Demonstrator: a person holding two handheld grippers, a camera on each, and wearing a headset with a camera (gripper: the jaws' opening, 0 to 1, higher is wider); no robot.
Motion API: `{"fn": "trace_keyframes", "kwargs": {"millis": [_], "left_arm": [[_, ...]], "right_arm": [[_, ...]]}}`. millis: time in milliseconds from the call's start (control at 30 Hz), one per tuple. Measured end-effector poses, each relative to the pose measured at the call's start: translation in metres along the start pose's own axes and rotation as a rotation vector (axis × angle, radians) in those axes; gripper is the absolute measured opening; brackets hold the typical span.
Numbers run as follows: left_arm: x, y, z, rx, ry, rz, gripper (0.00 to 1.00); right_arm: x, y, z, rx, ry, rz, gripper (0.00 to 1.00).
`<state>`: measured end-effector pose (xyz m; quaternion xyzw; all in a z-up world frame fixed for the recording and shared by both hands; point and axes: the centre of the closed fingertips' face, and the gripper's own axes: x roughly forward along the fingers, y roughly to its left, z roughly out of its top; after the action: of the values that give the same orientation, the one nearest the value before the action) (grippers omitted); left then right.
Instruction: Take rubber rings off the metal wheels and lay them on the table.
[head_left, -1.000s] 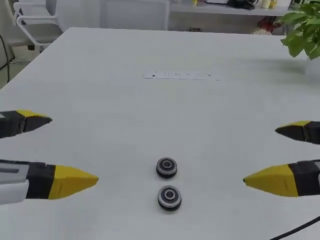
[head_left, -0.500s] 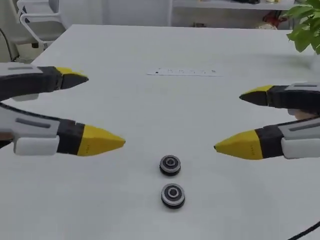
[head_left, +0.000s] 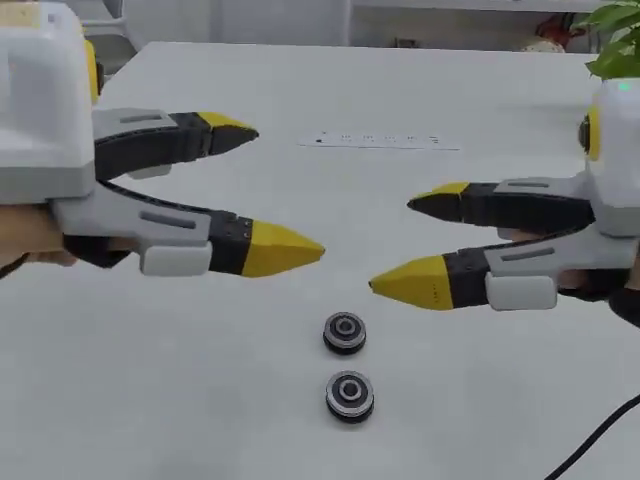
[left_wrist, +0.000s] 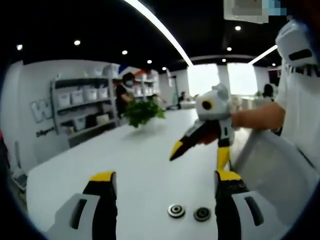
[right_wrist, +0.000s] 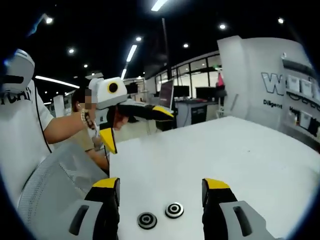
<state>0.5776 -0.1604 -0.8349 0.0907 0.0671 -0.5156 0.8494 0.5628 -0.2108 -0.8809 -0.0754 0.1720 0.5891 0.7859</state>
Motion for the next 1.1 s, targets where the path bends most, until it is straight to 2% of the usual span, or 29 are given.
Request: {"fn": "trace_keyframes", "kwargs": {"millis": [100, 200, 233, 267, 367, 500, 533, 600, 733, 833, 1100], "left_arm": [[0.008, -0.004, -0.008, -0.011, -0.017, -0.009, 0.78], [0.017, -0.007, -0.018, -0.020, -0.006, -0.009, 0.75], [0.020, -0.009, -0.023, -0.014, -0.002, -0.009, 0.74], [0.022, -0.010, -0.025, -0.014, -0.002, -0.009, 0.73], [0.029, -0.018, -0.038, -0.030, 0.006, -0.021, 0.68], [0.033, -0.027, -0.053, -0.026, 0.033, -0.037, 0.63], [0.033, -0.031, -0.059, -0.022, 0.053, -0.056, 0.62], [0.035, -0.034, -0.067, -0.021, 0.074, -0.058, 0.60], [0.039, -0.044, -0.082, -0.024, 0.118, -0.092, 0.56], [0.042, -0.051, -0.091, -0.016, 0.149, -0.113, 0.53], [0.046, -0.066, -0.114, -0.014, 0.218, -0.172, 0.47]], "right_arm": [[0.007, 0.002, -0.016, 0.025, 0.034, 0.015, 0.60], [0.013, 0.005, -0.031, 0.047, 0.055, 0.029, 0.55], [0.014, 0.010, -0.041, 0.050, 0.092, 0.054, 0.55], [0.015, 0.013, -0.044, 0.048, 0.102, 0.072, 0.54], [0.020, 0.018, -0.051, 0.063, 0.100, 0.095, 0.50], [0.025, 0.022, -0.067, 0.053, 0.145, 0.106, 0.47], [0.026, 0.023, -0.071, 0.052, 0.155, 0.106, 0.46], [0.027, 0.025, -0.080, 0.038, 0.185, 0.101, 0.44], [0.029, 0.027, -0.095, 0.042, 0.225, 0.113, 0.43], [0.029, 0.026, -0.107, 0.017, 0.278, 0.111, 0.42], [0.032, 0.025, -0.121, 0.012, 0.317, 0.100, 0.38]]}}
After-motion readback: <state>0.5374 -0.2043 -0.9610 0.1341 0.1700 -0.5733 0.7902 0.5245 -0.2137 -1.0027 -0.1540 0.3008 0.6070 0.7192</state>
